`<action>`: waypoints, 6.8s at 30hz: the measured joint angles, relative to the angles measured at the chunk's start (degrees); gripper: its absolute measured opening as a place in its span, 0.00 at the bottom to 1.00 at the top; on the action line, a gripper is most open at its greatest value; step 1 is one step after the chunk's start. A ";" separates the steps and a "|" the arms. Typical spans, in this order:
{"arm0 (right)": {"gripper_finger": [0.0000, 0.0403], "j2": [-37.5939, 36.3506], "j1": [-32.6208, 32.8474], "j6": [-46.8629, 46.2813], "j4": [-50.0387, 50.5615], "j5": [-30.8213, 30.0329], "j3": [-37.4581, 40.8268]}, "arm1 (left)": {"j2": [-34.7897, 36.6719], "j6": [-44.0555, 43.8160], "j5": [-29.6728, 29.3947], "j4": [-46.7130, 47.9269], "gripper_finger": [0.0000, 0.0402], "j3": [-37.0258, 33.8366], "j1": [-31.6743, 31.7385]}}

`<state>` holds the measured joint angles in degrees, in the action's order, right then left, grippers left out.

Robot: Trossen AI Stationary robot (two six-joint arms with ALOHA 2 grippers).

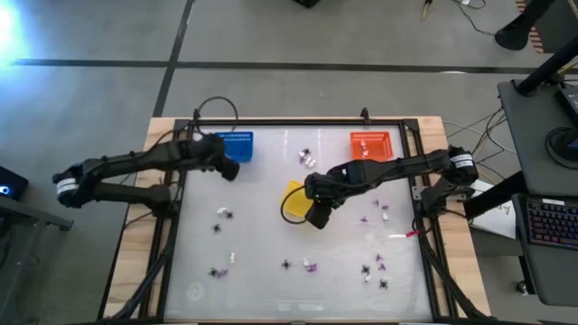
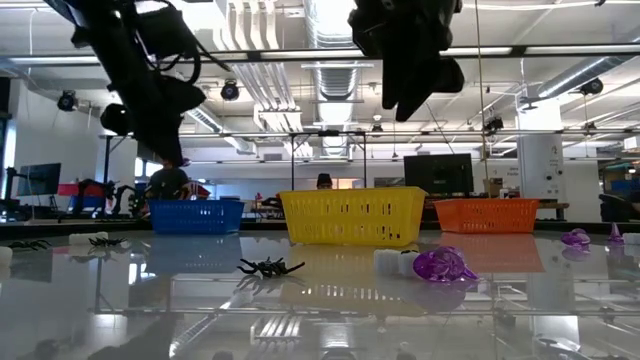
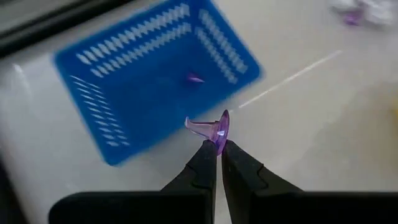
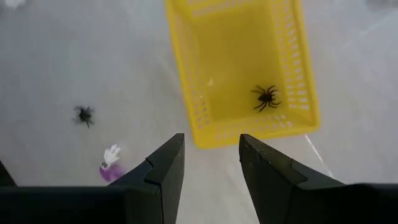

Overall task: Sort Halloween decoration
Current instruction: Put the purple witch hat toy into the blue bin, then put the white skeleton toy into the orange bin, then put the black spider toy into the yellow bin

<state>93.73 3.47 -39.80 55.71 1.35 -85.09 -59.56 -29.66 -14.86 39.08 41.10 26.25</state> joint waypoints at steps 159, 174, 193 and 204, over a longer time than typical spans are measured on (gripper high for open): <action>0.03 5.07 -30.61 -0.51 6.16 -15.05 2.22 | -0.71 37.33 18.94 5.53 0.26 11.74 18.96; 0.03 3.80 -39.35 6.40 16.49 -13.87 2.68 | -0.71 37.97 18.92 5.53 0.26 11.72 18.95; 0.03 2.91 -43.55 11.57 10.84 -10.47 6.53 | -0.71 37.97 18.57 5.52 0.26 11.72 18.96; 0.10 0.09 -38.59 17.78 10.08 -11.97 4.80 | -0.72 36.25 21.89 5.27 0.39 11.72 18.96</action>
<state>93.82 -35.12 -22.01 65.79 -10.61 -80.29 -60.28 6.60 7.03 44.34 52.82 45.21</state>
